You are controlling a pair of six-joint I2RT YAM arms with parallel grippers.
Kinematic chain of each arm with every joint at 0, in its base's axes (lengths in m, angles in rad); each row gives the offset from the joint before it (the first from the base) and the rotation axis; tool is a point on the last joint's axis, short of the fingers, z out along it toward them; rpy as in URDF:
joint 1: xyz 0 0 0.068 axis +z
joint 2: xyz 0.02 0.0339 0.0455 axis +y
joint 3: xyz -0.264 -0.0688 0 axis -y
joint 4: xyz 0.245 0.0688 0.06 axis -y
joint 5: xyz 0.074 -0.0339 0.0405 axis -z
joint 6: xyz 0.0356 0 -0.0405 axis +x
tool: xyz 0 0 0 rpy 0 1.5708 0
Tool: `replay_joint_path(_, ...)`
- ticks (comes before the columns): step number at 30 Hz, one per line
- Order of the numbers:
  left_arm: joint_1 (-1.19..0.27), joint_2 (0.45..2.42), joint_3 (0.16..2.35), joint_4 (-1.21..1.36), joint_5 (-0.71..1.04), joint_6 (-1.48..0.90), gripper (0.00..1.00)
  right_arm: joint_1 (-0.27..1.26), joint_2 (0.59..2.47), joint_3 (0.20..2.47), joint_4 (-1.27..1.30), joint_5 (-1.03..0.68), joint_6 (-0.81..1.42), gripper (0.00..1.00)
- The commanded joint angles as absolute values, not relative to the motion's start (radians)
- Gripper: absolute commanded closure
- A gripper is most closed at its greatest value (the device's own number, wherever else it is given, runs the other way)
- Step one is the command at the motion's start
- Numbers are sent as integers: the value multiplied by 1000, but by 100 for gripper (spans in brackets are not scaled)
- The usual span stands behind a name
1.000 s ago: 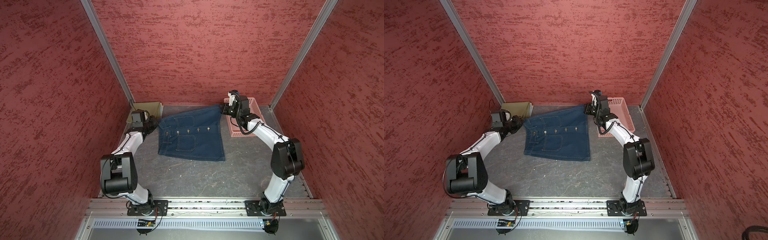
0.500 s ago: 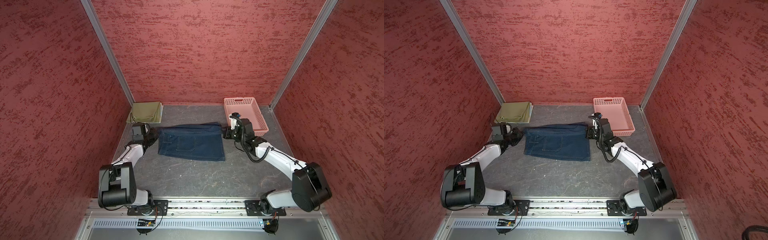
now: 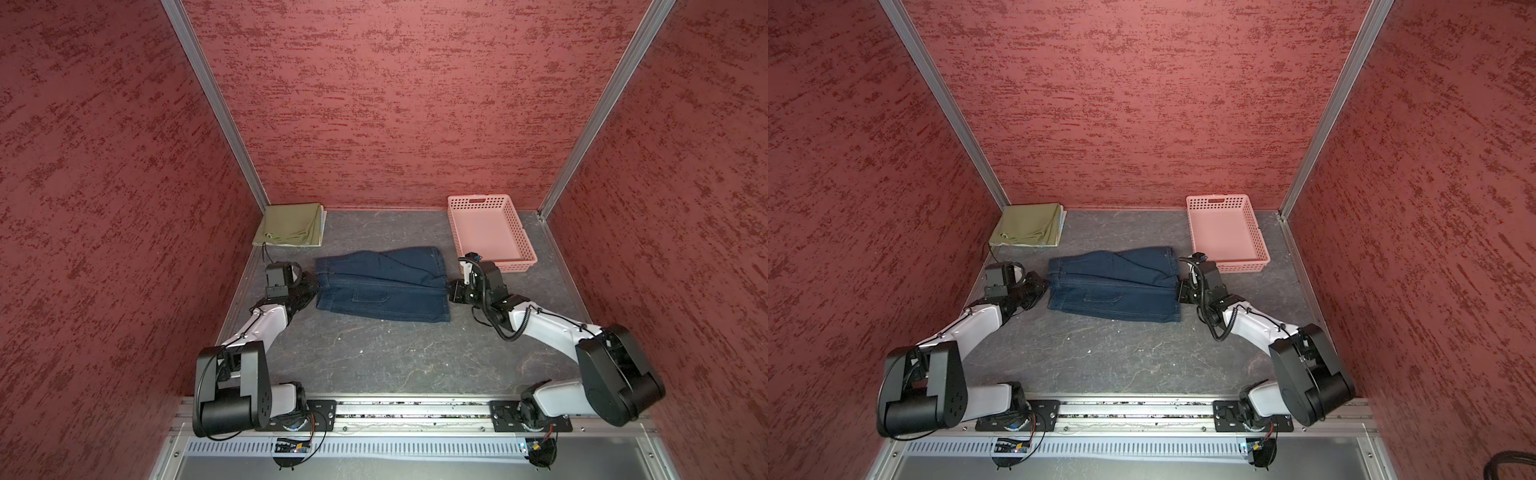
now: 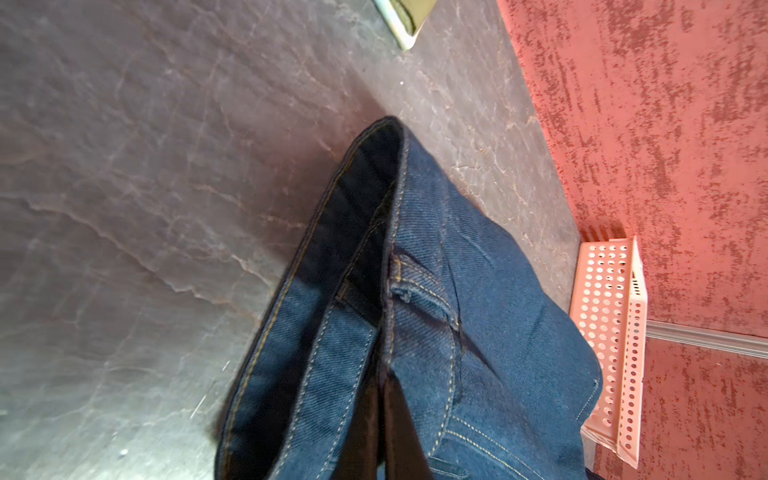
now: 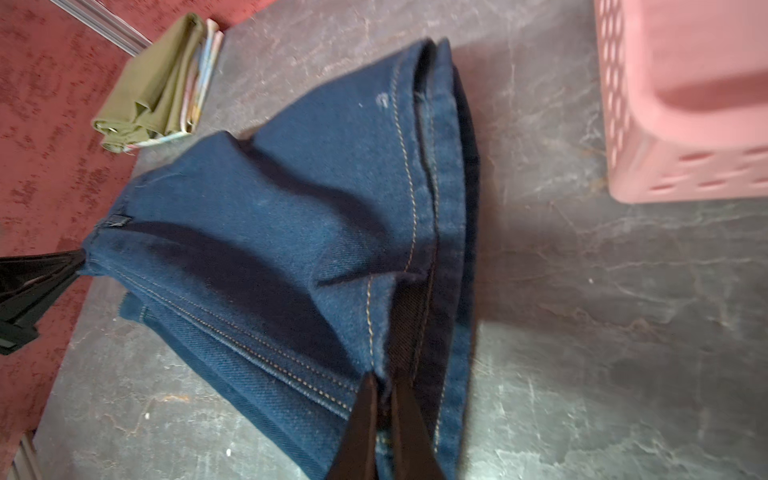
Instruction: Fold and stack the skirts
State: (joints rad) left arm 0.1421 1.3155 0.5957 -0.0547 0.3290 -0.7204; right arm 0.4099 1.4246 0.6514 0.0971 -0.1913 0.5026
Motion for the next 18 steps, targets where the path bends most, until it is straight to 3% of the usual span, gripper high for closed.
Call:
replay_joint_path(1, 145, 1317, 576, -86, 263, -749, 91, 412, 1478, 642, 161, -182, 526, 100)
replay_joint_path(10, 150, 1393, 675, -316, 301, -754, 46, 412, 1547, 669, 192, -199, 526, 100)
replay_joint_path(13, 156, 1401, 712, -378, 305, -742, 42, 413, 1555, 678, 192, -199, 523, 100)
replay_joint_path(18, 183, 1384, 712, -353, 368, -765, 43, 413, 1568, 686, 199, -204, 523, 100)
